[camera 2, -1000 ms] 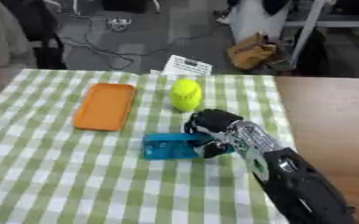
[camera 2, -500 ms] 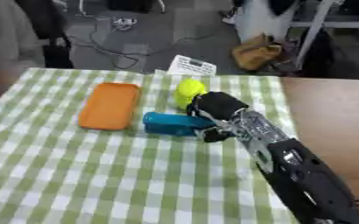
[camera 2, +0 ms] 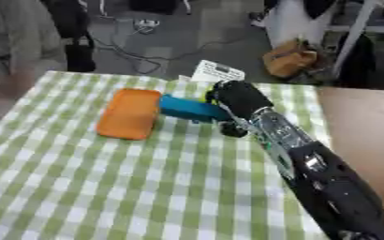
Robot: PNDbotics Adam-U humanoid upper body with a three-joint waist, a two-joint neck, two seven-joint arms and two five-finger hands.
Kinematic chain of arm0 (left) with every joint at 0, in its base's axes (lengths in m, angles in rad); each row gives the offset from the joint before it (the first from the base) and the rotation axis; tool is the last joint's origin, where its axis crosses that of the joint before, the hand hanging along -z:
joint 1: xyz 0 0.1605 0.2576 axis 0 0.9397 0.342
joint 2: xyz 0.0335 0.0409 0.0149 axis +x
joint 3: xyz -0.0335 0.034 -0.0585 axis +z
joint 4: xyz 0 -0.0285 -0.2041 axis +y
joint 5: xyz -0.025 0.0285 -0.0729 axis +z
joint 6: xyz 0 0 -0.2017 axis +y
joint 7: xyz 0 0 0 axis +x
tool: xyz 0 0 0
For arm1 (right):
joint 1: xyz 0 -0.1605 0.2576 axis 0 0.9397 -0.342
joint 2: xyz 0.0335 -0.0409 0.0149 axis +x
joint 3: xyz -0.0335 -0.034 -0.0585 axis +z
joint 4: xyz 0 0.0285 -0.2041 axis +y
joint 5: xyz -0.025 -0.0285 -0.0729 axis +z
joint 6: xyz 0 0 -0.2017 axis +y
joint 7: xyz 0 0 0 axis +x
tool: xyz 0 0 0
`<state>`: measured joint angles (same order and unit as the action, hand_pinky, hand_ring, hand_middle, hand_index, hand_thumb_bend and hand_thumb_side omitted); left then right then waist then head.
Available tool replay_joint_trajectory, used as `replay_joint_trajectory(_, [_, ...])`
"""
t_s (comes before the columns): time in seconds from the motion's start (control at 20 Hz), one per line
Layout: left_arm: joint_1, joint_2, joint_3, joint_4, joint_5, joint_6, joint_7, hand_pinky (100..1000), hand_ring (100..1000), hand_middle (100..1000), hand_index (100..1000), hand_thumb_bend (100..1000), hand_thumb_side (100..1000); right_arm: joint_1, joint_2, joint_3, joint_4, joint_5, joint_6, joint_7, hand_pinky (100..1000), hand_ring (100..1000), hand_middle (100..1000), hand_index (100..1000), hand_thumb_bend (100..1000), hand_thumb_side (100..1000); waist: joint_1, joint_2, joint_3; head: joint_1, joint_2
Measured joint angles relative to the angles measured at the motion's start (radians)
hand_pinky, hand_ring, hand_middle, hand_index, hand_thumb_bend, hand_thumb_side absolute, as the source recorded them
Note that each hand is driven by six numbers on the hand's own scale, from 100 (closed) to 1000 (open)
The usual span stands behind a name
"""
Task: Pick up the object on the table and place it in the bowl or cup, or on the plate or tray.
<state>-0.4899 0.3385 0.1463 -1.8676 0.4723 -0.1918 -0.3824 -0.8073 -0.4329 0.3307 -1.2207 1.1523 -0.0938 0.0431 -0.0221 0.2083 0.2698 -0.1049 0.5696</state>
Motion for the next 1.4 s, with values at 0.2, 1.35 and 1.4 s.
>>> replay_joint_trajectory(0.2, [-0.028,-0.019,-0.024,-0.052,0.035,0.018,0.002,687,723,748,820,211,785,-0.003,-0.020,-0.010,-0.021,0.004,0.019,-0.020,331,449,443,581,146,100,-0.039,0.003,0.071,-0.006,-0.001])
replay_joint_trajectory(1.35, [-0.147,-0.042,-0.091,-0.113,0.090,0.045,-0.027,685,726,750,821,212,777,-0.048,-0.101,-0.075,-0.069,0.004,0.098,-0.081,375,469,454,592,131,100,-0.128,0.069,0.209,-0.056,-0.051])
replay_joint_trajectory(1.4, [-0.151,-0.045,-0.095,-0.113,0.091,0.046,-0.031,685,726,750,821,212,777,-0.051,-0.104,-0.079,-0.072,0.004,0.103,-0.086,377,470,455,593,132,100,-0.131,0.074,0.213,-0.071,-0.055])
